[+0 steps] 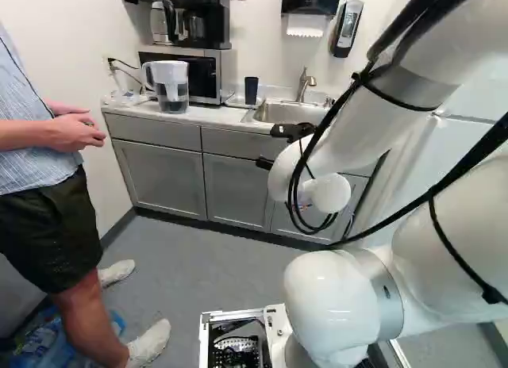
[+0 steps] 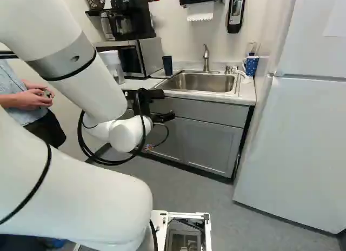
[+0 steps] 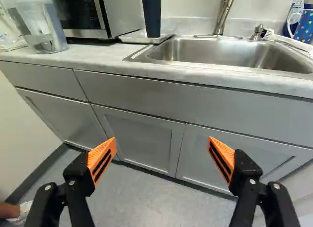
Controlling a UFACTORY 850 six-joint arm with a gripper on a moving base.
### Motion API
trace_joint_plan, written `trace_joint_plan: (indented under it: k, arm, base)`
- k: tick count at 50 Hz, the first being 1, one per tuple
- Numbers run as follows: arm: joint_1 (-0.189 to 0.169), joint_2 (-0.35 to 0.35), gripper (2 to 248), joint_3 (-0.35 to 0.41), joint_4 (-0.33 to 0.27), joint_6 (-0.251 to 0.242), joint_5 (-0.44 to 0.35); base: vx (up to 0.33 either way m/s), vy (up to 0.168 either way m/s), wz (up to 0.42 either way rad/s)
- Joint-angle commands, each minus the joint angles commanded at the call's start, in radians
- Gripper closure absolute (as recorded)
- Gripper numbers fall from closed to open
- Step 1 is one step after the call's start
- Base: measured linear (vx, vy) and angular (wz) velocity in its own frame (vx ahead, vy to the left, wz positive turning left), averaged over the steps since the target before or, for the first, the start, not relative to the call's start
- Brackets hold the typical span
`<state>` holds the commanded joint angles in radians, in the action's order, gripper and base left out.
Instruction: Rinse the cup and place it in the tray
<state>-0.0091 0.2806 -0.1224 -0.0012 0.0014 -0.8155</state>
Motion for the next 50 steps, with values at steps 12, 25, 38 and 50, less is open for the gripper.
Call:
trace_joint_plan:
  k: [12,25,38,50]
  arm:
    - [0.006,-0.001,3,0.021,0.001,-0.001,-0.035]
    - [0.009,-0.001,3,0.034,0.001,-0.001,-0.055]
    - [0.009,-0.001,3,0.035,0.001,-0.001,-0.057]
    - [0.009,-0.001,3,0.035,0.001,-0.001,-0.057]
  base:
    - [0.0,0.0,0.0]
    - [0.0,0.0,0.0]
    - [0.0,0.0,0.0]
    - [0.0,0.0,0.0]
